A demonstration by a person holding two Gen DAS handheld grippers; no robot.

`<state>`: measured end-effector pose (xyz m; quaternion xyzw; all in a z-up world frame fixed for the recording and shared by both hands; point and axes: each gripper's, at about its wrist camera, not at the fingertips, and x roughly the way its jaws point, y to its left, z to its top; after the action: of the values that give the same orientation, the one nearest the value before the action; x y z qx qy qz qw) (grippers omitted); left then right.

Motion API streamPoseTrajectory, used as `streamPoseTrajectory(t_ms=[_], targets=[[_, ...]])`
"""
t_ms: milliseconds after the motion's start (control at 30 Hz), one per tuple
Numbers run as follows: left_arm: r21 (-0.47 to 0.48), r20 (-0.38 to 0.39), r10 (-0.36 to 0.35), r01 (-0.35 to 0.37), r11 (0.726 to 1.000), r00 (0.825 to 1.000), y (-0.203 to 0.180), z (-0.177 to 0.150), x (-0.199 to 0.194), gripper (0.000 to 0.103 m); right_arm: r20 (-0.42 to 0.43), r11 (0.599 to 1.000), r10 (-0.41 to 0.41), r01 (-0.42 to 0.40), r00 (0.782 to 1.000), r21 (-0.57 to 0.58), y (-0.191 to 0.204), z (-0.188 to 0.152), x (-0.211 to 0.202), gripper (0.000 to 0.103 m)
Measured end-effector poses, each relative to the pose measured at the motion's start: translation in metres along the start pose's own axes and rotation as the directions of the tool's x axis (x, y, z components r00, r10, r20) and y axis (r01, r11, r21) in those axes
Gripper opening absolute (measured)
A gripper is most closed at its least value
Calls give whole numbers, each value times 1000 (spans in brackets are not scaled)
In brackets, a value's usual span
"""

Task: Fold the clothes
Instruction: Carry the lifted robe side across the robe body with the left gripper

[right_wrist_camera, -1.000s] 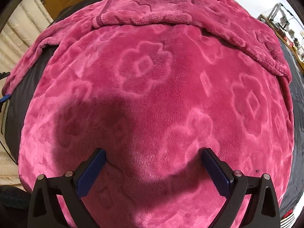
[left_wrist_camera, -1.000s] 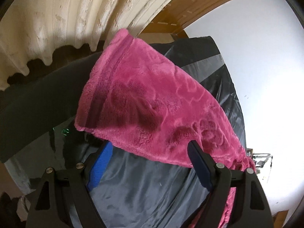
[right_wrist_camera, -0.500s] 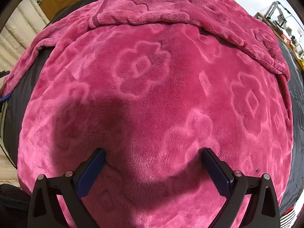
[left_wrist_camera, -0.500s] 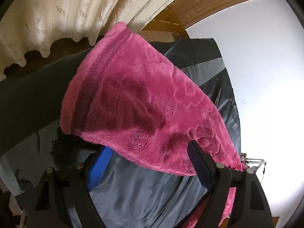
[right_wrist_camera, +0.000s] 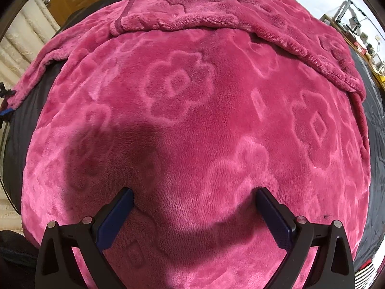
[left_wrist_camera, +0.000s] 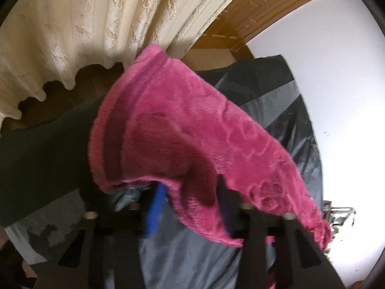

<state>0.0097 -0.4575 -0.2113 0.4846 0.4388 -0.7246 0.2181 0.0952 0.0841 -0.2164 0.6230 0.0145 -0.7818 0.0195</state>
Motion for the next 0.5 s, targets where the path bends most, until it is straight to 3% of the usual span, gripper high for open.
streamPoseTrajectory(t_ms=[233, 500], targets=[[-9, -25, 12, -12, 1000, 1000, -2, 11, 6, 15, 0, 1000, -4, 4, 1000, 6, -7, 5, 1, 102], [52, 33, 3, -4, 999, 999, -34, 24, -11, 14, 4, 1000, -3, 3, 1000, 11, -17, 10, 1, 102]])
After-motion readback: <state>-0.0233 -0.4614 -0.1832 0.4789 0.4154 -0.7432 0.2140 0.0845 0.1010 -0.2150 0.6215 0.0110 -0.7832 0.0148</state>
